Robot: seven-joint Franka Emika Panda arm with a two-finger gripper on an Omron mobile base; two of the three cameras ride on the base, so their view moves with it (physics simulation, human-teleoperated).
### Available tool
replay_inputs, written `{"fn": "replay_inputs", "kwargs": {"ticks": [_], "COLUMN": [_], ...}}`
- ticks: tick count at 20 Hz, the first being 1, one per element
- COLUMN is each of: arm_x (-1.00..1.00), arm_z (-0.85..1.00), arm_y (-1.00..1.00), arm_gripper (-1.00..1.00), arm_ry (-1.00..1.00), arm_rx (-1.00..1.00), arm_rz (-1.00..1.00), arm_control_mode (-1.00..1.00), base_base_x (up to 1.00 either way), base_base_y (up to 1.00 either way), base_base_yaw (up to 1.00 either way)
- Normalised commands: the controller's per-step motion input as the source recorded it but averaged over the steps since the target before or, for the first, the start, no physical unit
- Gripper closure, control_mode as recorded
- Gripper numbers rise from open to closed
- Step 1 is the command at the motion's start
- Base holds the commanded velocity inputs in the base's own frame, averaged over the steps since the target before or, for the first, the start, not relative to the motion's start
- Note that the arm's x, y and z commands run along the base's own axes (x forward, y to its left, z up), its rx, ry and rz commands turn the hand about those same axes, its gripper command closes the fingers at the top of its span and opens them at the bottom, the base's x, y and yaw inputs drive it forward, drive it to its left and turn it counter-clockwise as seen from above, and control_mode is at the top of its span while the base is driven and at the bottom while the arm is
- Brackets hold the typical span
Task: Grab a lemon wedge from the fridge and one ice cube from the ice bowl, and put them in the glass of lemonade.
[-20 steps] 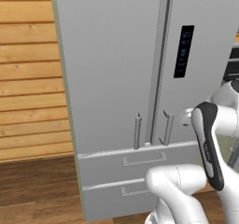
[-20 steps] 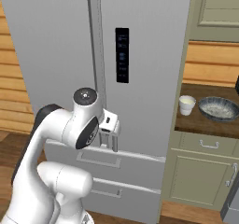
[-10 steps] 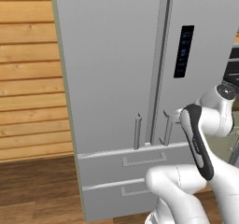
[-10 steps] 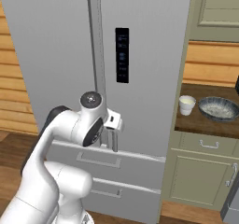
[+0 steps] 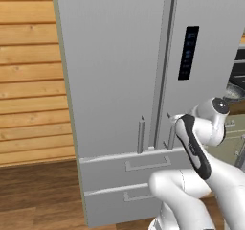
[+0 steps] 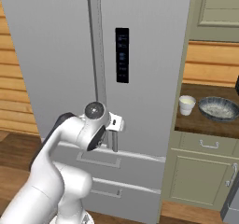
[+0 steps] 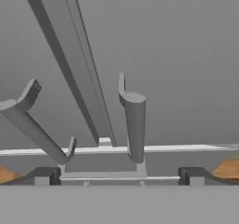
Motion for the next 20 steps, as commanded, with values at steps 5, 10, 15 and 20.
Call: {"fn": "replay_inputs", "kwargs": {"ticks": [5,10,15,20], "arm_x": [0.58,0.56,0.53,0.42], "arm_z": [-0.09,-0.07,-0.09,-0.21], "arm_y": [-0.07,-0.15,-0.11,-0.11], "arm_gripper": [-1.00,-1.00,-1.00,-1.00], "arm_ry": [0.00,0.00,0.00,0.00], "arm_rx": [0.00,0.00,0.00,0.00], "arm_rz": [0.03,0.05,0.05,0.03], "arm_control_mode": [-1.00,-1.00,-1.00,-1.00], "base_base_x": [0.00,0.00,0.00,0.00], "base_base_y": [0.00,0.00,0.00,0.00], "base_base_yaw": [0.00,0.00,0.00,0.00]}}
